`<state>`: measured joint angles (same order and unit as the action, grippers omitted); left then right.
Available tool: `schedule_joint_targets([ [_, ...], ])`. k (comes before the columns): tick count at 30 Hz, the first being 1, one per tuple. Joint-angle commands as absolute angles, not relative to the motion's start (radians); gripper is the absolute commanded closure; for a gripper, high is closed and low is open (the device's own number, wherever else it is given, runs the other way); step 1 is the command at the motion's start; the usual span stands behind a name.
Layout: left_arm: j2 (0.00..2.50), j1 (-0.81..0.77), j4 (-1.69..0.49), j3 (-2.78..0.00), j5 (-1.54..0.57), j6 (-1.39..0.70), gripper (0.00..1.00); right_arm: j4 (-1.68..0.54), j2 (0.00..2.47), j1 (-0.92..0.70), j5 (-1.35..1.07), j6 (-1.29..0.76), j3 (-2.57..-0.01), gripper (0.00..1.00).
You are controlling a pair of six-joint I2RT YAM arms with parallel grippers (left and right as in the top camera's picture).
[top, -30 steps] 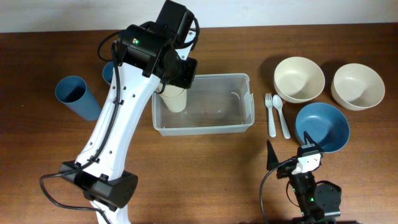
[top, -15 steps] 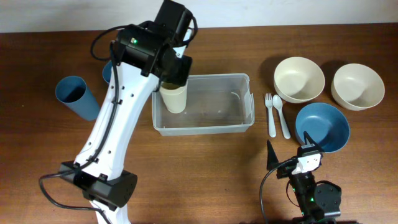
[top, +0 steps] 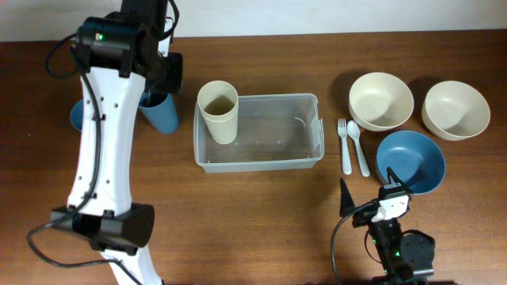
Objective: Pack container
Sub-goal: 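Release the stacked cream cup and withdraw the left gripper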
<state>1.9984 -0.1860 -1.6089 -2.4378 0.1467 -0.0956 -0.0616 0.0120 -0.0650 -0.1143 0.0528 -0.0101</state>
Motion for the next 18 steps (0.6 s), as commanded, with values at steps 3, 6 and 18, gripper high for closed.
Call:
schedule_joint_targets([
  [3,2.092,-0.146,-1.61,-2.436,0.136,-0.058,0.51,-0.068,0.004,-0.059,-0.117,0.052,-0.006,0.01],
  [6,2.131,-0.133,-1.608,-2.436,0.136,-0.058,0.56,-0.068,0.004,-0.059,-0.117,0.052,-0.006,0.01],
  [18,2.213,-0.115,-1.573,-2.436,0.1,-0.051,0.56,-0.068,0.004,-0.059,-0.117,0.052,-0.006,0.01],
])
